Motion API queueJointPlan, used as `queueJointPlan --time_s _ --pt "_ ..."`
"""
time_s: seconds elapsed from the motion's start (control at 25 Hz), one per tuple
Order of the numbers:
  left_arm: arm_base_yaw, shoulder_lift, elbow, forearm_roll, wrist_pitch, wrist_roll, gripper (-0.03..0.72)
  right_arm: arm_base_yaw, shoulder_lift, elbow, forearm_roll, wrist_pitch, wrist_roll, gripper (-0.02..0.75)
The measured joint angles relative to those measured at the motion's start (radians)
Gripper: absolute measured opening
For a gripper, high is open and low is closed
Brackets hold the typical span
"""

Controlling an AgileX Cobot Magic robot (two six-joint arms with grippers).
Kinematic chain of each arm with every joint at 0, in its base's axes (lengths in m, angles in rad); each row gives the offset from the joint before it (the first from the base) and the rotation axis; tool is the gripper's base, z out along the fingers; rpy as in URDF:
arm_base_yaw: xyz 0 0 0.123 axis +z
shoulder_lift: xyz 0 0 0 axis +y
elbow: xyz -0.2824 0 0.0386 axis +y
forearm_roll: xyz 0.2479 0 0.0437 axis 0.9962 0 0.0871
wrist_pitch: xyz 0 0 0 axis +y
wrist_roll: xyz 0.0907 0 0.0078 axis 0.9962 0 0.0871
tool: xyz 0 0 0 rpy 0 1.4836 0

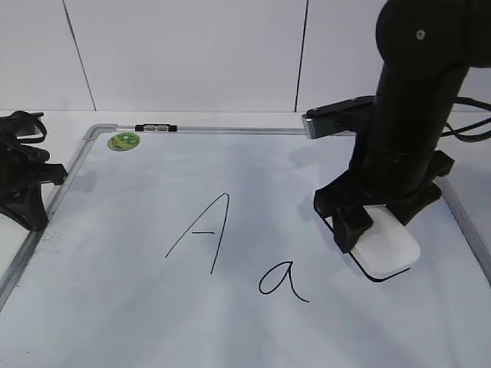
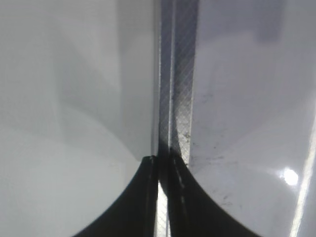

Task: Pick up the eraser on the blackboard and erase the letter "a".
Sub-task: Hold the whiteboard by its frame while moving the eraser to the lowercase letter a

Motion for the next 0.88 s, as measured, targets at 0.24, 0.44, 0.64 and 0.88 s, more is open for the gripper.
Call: queueJointPlan --time_s 0.24,0.44,0.64,0.88 --pt "0.000 0.000 0.000 0.000 0.000 0.000 0.016 0.025 0.053 -0.022 0.021 -0.026 -0.036 0.561" --pt "0.000 0.000 0.000 -0.002 0.000 0.000 0.016 0.038 0.081 -0.023 0.032 -0.072 -0.051 0.561" --pt "0.000 0.000 0.000 -0.002 -0.002 0.000 0.016 0.041 0.093 -0.023 0.032 -0.106 -0.063 0.561" --pt "0.000 0.000 0.000 -0.002 -0.004 0.000 0.016 0.043 0.139 -0.027 0.032 -0.121 -0.070 0.561"
